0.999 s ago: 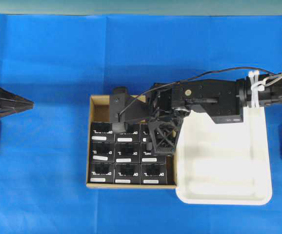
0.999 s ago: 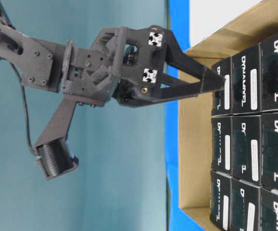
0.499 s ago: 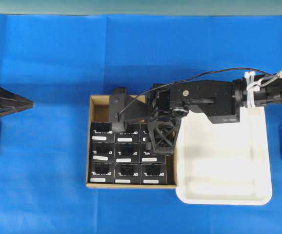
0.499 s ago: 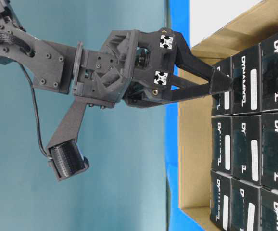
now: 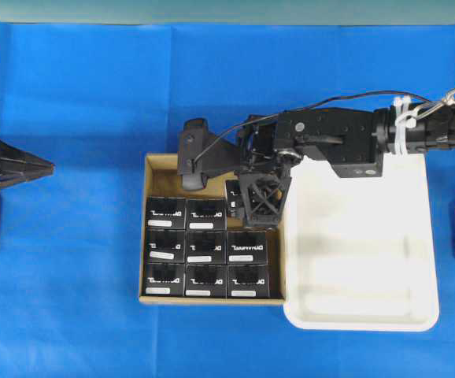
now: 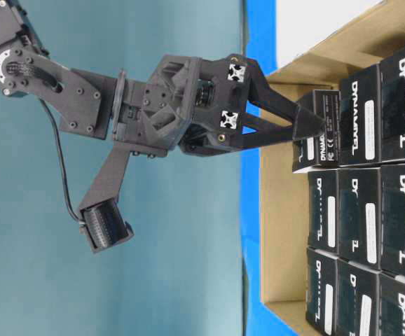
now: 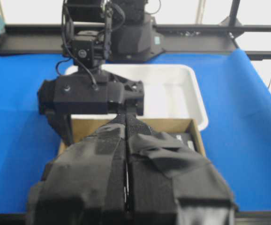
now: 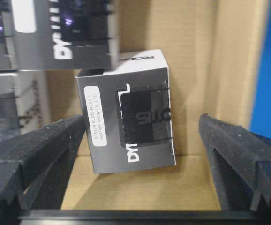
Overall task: Pick the box from inside the cardboard box.
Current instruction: 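Lower the open right gripper around the top-right black box, then close the right gripper on the black box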
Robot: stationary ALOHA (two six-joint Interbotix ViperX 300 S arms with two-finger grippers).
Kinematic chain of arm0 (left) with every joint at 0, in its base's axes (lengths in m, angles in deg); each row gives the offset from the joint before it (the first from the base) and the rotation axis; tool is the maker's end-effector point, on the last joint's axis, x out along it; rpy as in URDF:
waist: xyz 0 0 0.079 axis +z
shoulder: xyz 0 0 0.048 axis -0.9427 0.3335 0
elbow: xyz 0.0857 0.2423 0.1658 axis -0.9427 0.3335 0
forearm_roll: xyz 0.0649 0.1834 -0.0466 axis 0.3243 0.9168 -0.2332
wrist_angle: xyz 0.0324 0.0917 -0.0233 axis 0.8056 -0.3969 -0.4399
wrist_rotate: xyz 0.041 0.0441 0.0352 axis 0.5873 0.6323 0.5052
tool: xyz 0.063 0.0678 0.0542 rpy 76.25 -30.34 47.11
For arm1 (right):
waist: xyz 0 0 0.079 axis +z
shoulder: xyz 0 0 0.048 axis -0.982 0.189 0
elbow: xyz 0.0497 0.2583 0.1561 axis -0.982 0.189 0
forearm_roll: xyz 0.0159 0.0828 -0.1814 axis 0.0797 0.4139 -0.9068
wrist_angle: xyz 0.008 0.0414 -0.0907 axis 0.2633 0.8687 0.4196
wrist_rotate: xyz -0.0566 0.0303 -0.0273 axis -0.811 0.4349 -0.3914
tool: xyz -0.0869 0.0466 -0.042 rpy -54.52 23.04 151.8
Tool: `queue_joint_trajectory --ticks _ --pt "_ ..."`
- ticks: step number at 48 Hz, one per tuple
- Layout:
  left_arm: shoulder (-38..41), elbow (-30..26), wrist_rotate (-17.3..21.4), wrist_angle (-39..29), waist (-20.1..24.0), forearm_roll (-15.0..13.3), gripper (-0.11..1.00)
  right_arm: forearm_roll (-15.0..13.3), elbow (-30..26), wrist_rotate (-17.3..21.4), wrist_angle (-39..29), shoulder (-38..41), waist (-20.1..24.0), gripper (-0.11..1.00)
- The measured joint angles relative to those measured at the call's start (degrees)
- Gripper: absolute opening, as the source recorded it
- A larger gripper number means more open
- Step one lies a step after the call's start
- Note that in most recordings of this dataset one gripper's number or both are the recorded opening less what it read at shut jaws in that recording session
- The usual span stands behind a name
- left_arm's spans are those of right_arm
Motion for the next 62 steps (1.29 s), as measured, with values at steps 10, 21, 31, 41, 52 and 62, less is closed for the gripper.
queue_joint_trajectory --ticks 10,21,31,41,52,62 --pt "0.0 -0.2 0.0 0.0 0.0 0.0 -0.05 0.0 -0.2 0.0 -0.1 -0.1 0.4 0.98" --pt "0.0 -0.2 -0.2 -0.1 0.0 -0.1 -0.05 0.1 -1.6 -0.2 -0.7 0.4 1.8 0.98" --pt "0.0 -0.2 -0.2 -0.1 0.0 0.0 -0.05 0.1 -1.7 -2.7 -0.8 0.6 1.8 0.98" --pt "0.1 -0.3 -0.2 -0.1 -0.1 0.0 -0.05 0.1 -1.3 -3.3 0.3 1.8 1.7 0.98" --pt "0.3 -0.3 -0.2 -0.1 0.0 0.0 -0.05 0.1 -0.4 -4.4 2.2 3.4 1.5 0.98" --pt "0.3 -0.2 -0.2 -0.1 0.0 0.0 -0.05 0.1 0.5 -4.8 3.3 3.6 1.5 0.98"
